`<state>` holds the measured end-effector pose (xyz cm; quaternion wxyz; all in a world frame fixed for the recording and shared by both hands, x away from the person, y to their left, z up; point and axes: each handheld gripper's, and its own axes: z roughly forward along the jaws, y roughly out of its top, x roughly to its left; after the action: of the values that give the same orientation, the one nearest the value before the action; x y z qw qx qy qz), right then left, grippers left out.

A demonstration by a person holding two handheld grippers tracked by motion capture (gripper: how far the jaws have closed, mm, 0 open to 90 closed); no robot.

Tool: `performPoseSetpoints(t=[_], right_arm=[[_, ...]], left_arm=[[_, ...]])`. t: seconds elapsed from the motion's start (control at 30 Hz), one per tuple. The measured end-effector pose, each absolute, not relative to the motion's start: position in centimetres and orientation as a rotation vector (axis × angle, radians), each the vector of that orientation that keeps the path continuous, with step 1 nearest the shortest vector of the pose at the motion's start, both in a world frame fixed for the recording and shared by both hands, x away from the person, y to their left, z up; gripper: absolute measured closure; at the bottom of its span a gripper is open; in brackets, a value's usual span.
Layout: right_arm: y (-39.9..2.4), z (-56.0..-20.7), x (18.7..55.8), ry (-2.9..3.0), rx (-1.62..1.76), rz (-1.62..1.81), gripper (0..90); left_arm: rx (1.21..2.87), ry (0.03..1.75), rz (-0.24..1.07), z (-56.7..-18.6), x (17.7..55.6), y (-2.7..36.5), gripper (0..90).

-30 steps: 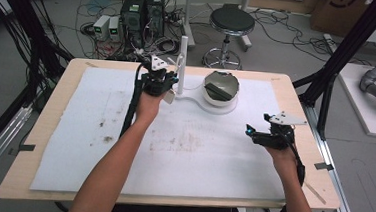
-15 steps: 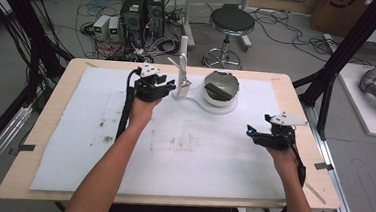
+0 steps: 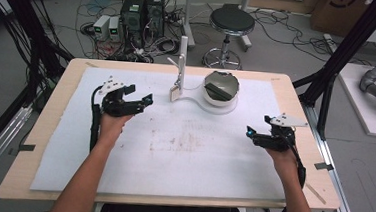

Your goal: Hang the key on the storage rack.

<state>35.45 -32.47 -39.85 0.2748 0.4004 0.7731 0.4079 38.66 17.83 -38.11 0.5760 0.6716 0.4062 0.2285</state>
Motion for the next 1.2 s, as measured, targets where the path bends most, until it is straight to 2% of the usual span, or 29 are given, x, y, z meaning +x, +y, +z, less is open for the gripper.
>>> performPoseSetpoints(t=[0.33,1.2], right_arm=[[-32.0,-39.9,35.4,2.098,1.062,1.089,20.8],[-31.7,-39.9,35.0,2.102,1.082,1.085,20.9]], left_arm=[[1.570,0.970,0.547,-39.4,37.1,19.6,17.8],[1.559,1.003,0.546,-39.8,36.6,20.0,17.7]])
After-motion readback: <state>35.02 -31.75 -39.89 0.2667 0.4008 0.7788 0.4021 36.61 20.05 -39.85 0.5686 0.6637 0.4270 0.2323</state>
